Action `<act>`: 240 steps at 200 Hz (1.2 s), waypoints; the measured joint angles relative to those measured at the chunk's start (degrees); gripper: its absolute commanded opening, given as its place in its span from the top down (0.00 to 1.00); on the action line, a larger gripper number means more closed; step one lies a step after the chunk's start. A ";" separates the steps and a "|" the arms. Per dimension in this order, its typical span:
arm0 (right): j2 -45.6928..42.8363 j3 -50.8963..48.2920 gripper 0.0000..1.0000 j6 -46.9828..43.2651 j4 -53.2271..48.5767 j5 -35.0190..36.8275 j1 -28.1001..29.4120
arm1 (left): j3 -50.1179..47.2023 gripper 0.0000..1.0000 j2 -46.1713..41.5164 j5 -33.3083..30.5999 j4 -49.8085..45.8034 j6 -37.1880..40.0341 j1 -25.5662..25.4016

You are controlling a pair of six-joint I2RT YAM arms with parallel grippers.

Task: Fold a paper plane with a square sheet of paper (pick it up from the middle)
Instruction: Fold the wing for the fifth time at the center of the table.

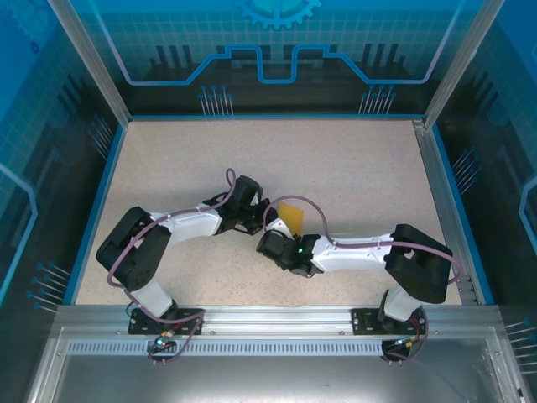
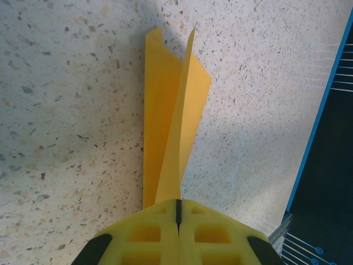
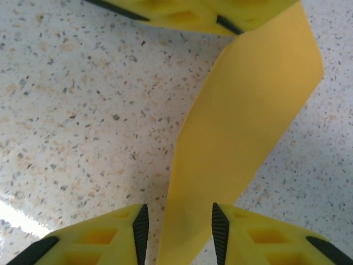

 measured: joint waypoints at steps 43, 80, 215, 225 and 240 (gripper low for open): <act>1.73 0.96 0.60 1.05 -1.95 2.05 0.66 | 0.00 1.00 0.00 -0.02 -0.02 0.00 0.00; 2.80 1.11 0.68 2.47 -2.95 2.93 1.11 | 0.00 1.00 0.00 0.00 -0.02 0.00 0.00; 2.32 0.63 0.97 5.75 -3.26 4.02 0.85 | 0.00 0.75 -1.60 -1.11 -1.16 0.13 0.00; 1.46 -0.28 0.96 5.49 -2.10 3.28 0.63 | 0.00 0.65 -1.77 -1.49 -1.46 -0.26 0.00; -0.09 -1.88 0.96 4.76 -0.79 2.54 0.31 | 0.02 0.53 -1.90 -1.97 -2.16 -0.57 0.00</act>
